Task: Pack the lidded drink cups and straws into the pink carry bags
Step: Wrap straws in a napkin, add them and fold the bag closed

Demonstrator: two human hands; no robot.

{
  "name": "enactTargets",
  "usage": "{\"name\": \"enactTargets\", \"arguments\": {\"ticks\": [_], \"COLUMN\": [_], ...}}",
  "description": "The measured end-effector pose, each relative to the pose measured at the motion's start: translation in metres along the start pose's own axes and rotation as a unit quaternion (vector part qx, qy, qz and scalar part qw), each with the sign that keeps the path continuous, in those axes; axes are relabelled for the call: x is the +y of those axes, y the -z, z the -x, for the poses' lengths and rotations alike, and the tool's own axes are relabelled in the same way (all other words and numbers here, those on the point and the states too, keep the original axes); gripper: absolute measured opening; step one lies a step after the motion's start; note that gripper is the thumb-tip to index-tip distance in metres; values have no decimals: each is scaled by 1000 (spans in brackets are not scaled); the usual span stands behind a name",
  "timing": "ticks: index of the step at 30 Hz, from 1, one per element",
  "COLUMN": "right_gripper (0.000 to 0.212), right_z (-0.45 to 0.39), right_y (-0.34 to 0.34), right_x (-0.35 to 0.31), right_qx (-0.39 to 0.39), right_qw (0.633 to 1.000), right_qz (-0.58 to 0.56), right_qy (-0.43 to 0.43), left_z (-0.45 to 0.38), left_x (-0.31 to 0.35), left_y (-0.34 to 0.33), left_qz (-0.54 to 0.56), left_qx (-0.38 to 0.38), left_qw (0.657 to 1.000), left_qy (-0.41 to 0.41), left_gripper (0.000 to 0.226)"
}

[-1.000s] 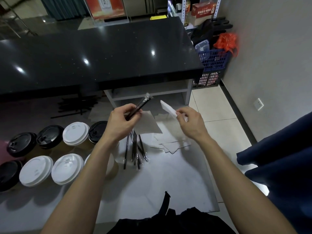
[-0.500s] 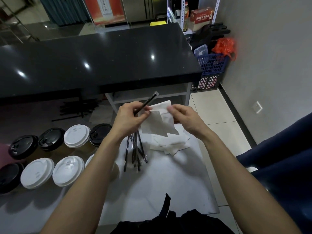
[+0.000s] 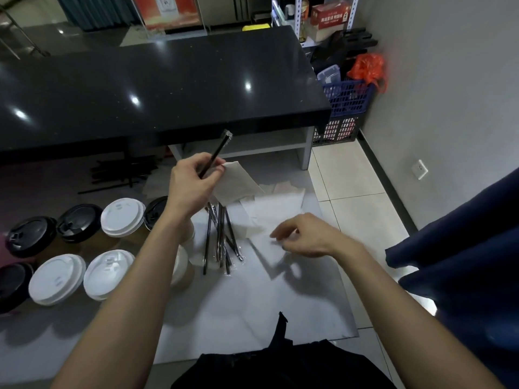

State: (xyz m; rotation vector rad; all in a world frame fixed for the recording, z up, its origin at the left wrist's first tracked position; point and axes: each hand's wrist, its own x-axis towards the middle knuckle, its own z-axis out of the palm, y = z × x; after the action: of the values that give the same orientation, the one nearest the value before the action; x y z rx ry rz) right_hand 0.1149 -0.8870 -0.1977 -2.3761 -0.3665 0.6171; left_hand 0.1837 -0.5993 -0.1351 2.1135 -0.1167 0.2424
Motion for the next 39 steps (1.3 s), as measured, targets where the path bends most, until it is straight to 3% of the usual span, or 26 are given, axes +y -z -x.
{"name": "enactTargets", "arguments": {"ticks": [2,7,11,16,23,29,33,39], "right_gripper": [31,28,51,23,38,36,12,20], "right_z": [-1,-33,-57,-70,-86,-114,-117,-100], "right_y": [-3,-1,-2,-3,6,4,7,34], "right_x": [7,23,31,34,26,7,6,6], "right_qx": [19,230,176,216,241,142,185,276], "right_qw": [1000,972,975,968,965,967,968,959], "right_qz": [-2,9,123,126,107,212,168,59], "right_qy": [-20,-49,-55,-21,-2,6,1,21], "left_z": [0,1,5,9,13,15,17,16], "left_x": [1,4,6,6,8,7,5,5], "left_y": [-2,-5,-7,-5,0,4,6,8], "left_qz": [-2,-12,-19,-31,-36,-23,-21,-19], "left_qx": [7,8,9,11,2,6,2,-5], "left_qw": [1000,1000,1000,999,999,999,999,999], "left_qy": [6,13,15,26,32,46,46,44], "left_gripper": [9,8,9,12,9,11,14,9]}}
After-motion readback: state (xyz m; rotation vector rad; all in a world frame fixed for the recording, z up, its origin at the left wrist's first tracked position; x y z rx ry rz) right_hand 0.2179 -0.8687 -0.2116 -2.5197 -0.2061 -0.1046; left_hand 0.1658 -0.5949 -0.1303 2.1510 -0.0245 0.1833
